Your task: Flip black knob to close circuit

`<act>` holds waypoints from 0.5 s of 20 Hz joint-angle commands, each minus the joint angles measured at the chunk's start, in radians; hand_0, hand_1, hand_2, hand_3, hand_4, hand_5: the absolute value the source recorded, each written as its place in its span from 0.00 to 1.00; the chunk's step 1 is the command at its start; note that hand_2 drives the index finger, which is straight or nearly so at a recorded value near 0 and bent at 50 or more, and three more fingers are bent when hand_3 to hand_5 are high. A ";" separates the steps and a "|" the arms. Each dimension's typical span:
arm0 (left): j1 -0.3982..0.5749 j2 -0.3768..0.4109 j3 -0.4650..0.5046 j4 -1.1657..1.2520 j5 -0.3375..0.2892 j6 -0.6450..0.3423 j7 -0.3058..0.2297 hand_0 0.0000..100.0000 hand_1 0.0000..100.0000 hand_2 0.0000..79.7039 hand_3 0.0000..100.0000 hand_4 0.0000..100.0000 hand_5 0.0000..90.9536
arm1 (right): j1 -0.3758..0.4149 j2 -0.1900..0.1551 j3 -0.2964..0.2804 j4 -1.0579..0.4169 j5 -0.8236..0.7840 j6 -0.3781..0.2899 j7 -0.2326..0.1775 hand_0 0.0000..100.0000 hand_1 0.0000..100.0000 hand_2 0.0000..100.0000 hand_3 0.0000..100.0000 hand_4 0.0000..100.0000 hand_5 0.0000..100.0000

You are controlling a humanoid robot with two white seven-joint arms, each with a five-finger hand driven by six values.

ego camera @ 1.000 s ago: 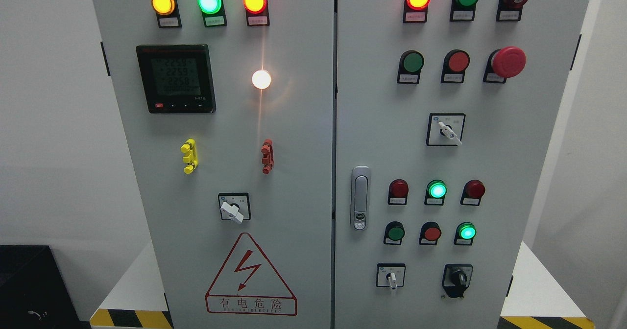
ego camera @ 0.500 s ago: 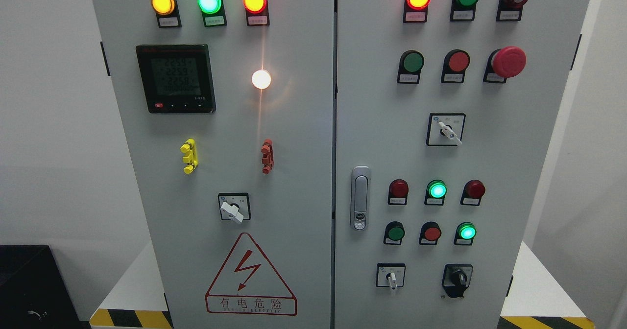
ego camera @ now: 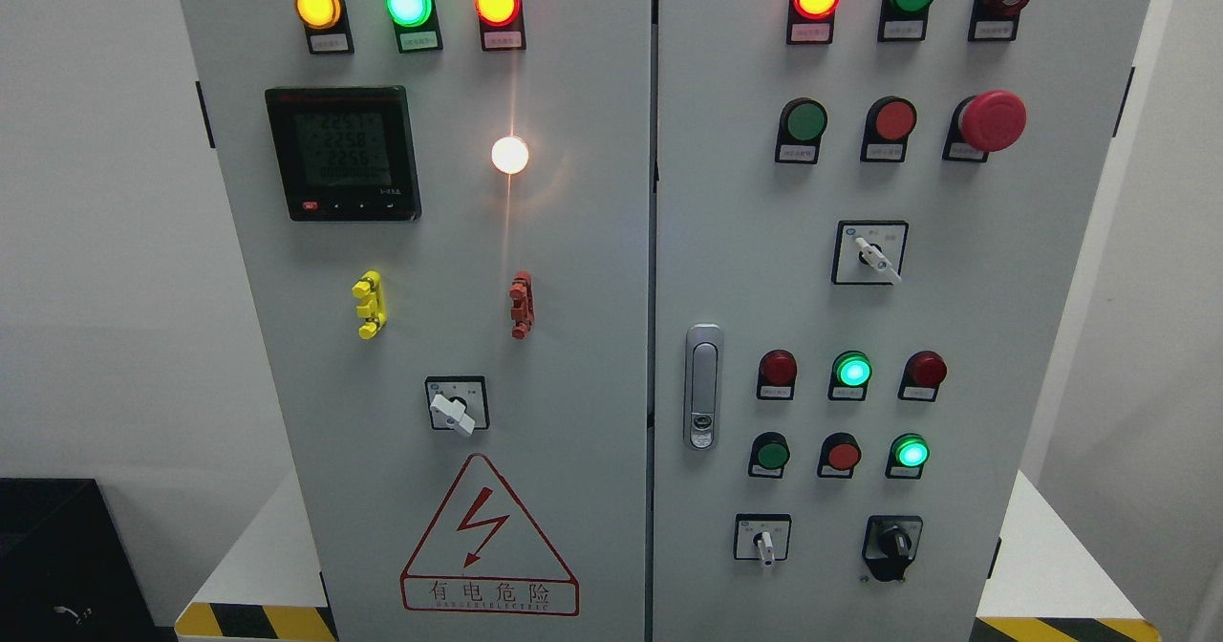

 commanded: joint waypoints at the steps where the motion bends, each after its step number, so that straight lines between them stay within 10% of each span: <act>1: 0.021 0.000 0.000 -0.023 0.000 -0.001 0.000 0.12 0.56 0.00 0.00 0.00 0.00 | -0.070 0.002 0.074 -0.025 0.079 0.071 0.030 0.00 0.01 0.83 1.00 0.91 1.00; 10: 0.021 0.001 0.000 -0.023 0.000 -0.001 0.000 0.12 0.56 0.00 0.00 0.00 0.00 | -0.176 0.000 0.110 0.034 0.104 0.126 0.050 0.00 0.00 0.83 1.00 0.91 1.00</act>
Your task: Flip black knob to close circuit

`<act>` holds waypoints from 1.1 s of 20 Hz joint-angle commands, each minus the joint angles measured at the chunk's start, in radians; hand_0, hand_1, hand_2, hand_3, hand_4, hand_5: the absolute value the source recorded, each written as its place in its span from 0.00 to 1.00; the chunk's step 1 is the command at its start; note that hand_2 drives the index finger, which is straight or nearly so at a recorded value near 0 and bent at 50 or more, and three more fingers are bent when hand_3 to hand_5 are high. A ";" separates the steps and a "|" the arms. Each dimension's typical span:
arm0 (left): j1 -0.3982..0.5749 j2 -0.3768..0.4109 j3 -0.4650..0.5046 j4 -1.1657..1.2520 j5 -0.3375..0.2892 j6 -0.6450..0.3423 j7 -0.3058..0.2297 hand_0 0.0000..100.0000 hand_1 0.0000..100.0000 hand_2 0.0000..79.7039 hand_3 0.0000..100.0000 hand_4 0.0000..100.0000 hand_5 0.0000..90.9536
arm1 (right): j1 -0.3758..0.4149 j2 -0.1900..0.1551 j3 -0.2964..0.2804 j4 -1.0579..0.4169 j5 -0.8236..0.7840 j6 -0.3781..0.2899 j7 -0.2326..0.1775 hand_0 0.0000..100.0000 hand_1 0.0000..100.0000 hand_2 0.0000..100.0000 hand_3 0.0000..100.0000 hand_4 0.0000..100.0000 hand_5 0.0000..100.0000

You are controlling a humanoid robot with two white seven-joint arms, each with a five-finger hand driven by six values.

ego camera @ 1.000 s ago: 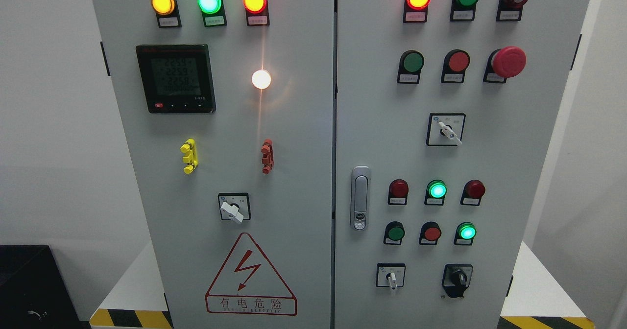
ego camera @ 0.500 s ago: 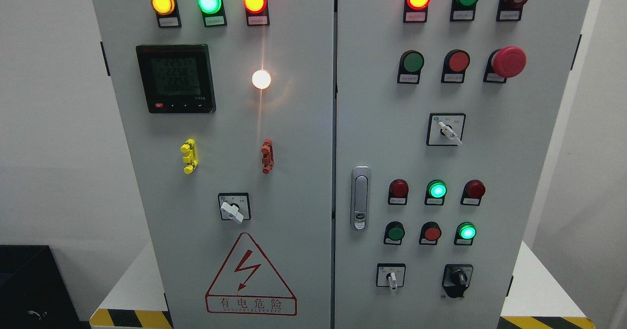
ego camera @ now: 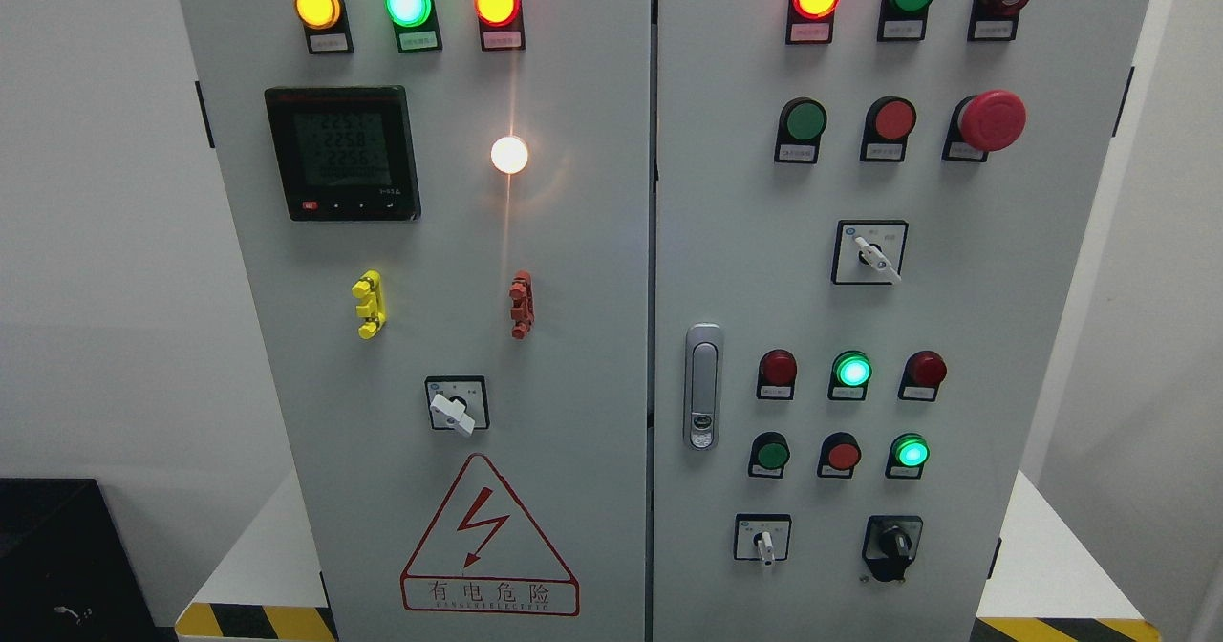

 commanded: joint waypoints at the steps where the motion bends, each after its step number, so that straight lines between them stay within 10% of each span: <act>1: 0.021 0.000 0.000 -0.023 0.000 -0.001 0.000 0.12 0.56 0.00 0.00 0.00 0.00 | -0.062 -0.001 0.047 0.039 0.028 0.009 0.005 0.00 0.00 0.83 1.00 0.91 1.00; 22: 0.021 0.001 0.000 -0.023 0.000 -0.001 0.000 0.12 0.56 0.00 0.00 0.00 0.00 | -0.185 -0.066 -0.034 0.181 0.031 0.013 0.031 0.00 0.00 0.83 0.99 0.90 0.99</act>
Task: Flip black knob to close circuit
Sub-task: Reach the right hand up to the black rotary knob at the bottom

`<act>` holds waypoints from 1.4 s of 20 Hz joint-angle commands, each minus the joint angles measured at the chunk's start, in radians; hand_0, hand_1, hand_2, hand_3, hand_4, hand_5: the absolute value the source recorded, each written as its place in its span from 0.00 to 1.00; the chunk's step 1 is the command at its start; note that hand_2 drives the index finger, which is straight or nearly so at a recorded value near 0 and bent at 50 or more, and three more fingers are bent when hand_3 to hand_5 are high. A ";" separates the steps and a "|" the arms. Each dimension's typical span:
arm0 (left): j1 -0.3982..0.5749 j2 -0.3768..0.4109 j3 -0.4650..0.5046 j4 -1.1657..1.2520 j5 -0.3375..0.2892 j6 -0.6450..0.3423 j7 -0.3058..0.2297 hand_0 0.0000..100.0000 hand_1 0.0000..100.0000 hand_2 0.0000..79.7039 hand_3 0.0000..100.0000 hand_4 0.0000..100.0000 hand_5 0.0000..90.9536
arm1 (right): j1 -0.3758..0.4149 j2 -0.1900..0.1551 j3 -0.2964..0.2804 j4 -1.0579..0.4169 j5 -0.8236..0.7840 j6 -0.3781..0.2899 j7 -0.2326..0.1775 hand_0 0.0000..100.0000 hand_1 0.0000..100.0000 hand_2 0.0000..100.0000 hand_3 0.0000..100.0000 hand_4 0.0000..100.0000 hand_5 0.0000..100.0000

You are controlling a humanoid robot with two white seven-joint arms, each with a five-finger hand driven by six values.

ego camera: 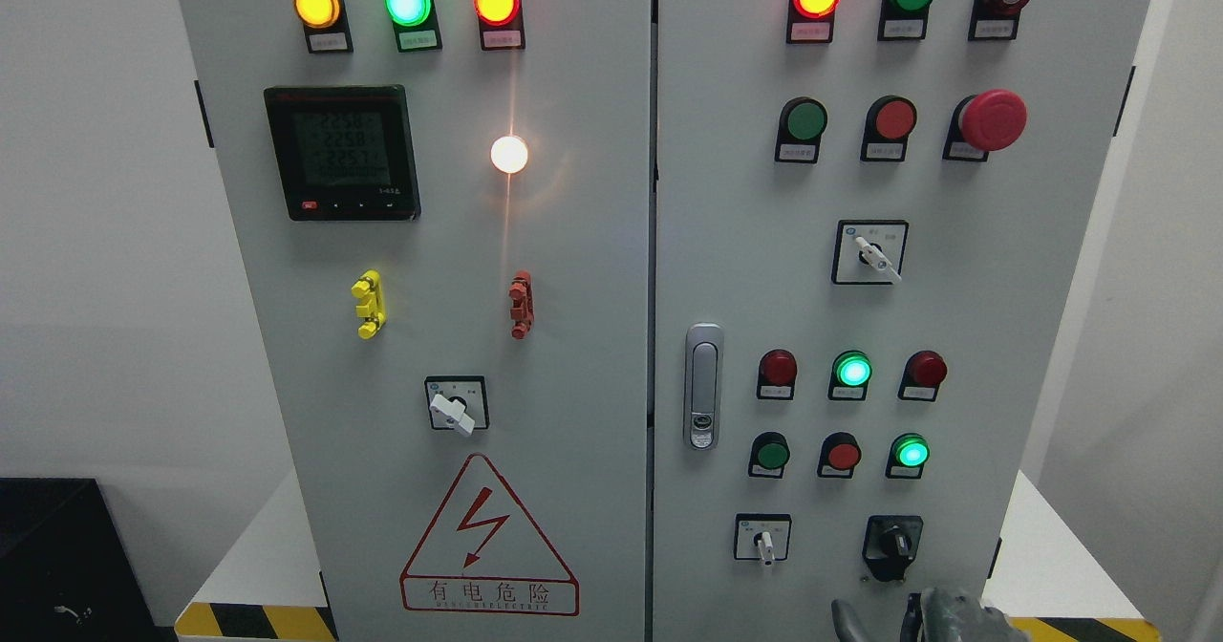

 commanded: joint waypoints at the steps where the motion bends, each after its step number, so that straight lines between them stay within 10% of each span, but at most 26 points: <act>1: 0.021 -0.001 0.000 -0.023 0.000 -0.001 0.000 0.12 0.56 0.00 0.00 0.00 0.00 | -0.032 -0.043 -0.050 0.063 0.001 -0.001 0.017 0.00 0.00 0.83 0.99 0.90 0.99; 28: 0.021 -0.001 0.000 -0.023 0.000 -0.001 0.000 0.12 0.56 0.00 0.00 0.00 0.00 | -0.106 -0.060 -0.091 0.101 0.001 -0.003 0.045 0.00 0.01 0.82 0.99 0.89 0.98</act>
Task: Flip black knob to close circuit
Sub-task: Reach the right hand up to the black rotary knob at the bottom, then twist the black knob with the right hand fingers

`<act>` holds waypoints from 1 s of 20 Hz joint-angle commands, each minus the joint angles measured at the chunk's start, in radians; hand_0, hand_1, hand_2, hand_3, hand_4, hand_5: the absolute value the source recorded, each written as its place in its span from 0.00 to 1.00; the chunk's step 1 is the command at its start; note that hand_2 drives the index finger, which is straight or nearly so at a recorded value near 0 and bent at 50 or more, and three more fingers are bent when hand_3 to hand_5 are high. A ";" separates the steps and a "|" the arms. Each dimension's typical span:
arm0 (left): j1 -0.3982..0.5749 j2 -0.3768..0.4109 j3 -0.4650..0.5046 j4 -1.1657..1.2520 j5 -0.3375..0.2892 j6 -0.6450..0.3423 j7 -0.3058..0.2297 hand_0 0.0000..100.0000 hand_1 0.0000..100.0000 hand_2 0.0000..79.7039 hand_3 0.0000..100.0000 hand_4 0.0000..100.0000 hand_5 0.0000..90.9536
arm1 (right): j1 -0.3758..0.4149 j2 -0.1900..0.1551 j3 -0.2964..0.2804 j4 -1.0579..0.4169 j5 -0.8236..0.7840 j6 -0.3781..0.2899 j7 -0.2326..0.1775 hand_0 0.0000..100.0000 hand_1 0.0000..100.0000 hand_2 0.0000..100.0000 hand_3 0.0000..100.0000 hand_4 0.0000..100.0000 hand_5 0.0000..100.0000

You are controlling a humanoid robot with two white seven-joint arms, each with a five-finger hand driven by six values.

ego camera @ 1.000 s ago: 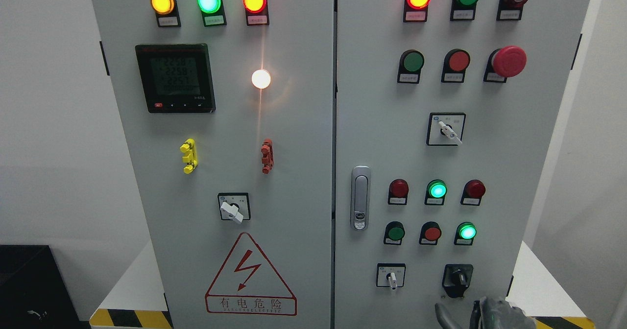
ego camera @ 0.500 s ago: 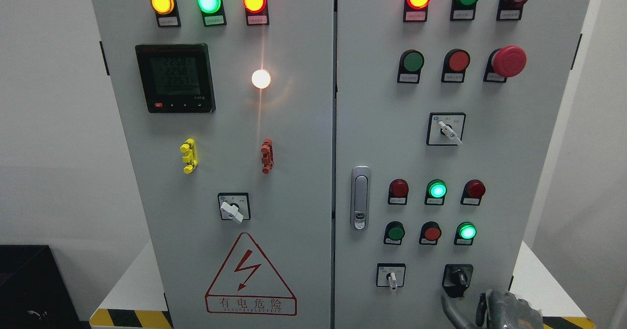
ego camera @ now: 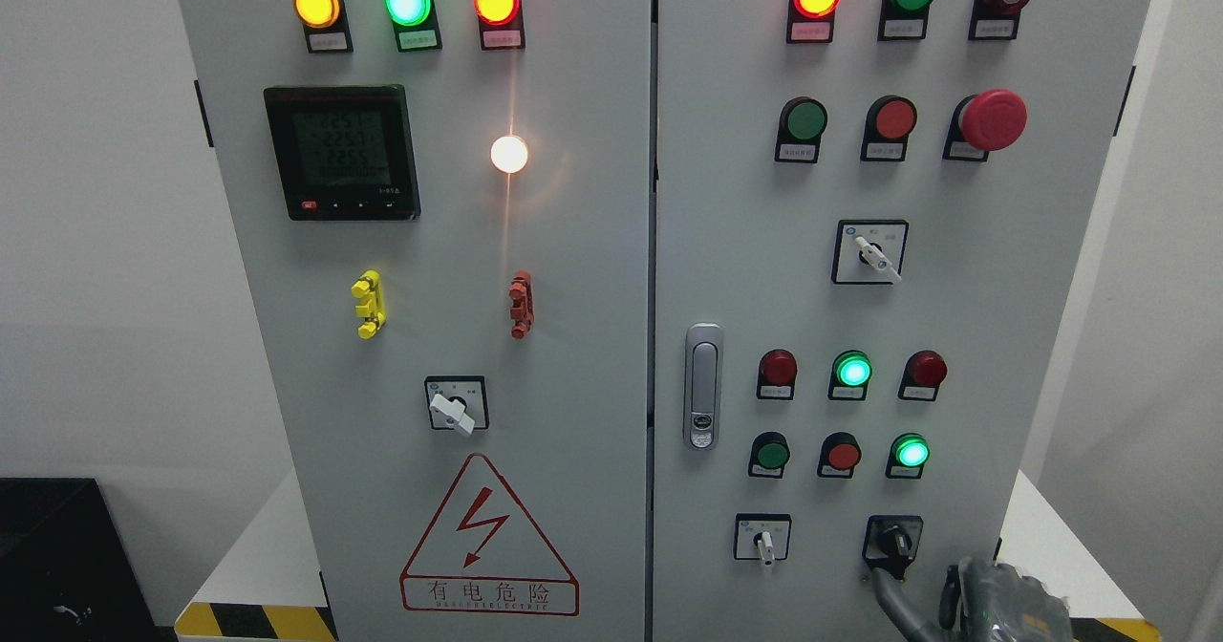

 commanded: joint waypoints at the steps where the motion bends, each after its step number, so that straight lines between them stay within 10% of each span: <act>1: 0.022 0.001 0.000 -0.023 0.000 -0.001 0.000 0.12 0.56 0.00 0.00 0.00 0.00 | -0.013 -0.003 -0.024 0.026 0.000 0.001 -0.001 0.00 0.01 0.82 0.99 0.89 0.98; 20: 0.022 0.000 0.000 -0.023 0.000 -0.001 0.000 0.12 0.56 0.00 0.00 0.00 0.00 | -0.019 -0.015 -0.047 0.033 -0.008 -0.004 -0.002 0.00 0.01 0.81 0.99 0.89 0.97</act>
